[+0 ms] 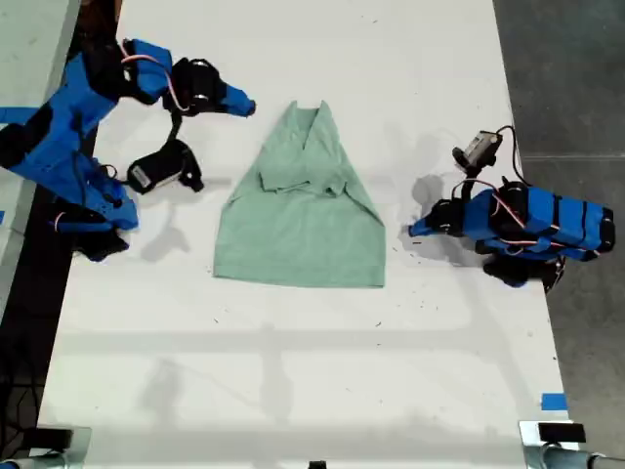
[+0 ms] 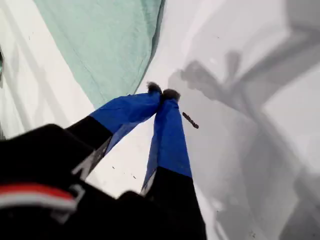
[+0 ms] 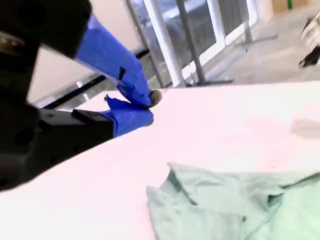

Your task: Fold t shirt

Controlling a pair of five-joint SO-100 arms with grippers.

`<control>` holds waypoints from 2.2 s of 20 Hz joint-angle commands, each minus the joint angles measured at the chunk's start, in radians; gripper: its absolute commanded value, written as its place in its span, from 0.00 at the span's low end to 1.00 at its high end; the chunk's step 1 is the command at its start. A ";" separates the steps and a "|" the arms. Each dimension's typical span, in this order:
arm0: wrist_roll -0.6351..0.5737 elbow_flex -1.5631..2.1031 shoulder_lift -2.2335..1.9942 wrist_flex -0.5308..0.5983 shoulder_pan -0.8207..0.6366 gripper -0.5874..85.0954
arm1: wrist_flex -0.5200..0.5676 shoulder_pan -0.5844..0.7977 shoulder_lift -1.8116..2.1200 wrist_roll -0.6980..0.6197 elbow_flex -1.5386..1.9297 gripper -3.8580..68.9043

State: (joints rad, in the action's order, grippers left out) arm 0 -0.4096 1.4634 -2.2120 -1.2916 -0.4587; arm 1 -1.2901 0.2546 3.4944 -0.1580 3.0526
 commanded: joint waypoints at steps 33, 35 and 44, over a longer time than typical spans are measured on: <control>0.221 1.763 -1.394 0.377 0.253 0.01 | 0.012 -0.011 0.015 0.009 0.057 0.07; 0.221 1.763 -1.394 0.376 0.253 0.01 | 0.011 -0.009 0.015 0.011 0.057 0.07; 0.216 1.761 -1.394 0.371 0.258 0.01 | 0.008 -0.009 0.015 0.014 0.057 0.07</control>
State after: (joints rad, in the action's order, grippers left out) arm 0 -0.1902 3.2168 -3.5972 -0.9189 -0.1948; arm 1 -1.2901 0.2546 3.4944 -0.1565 3.0526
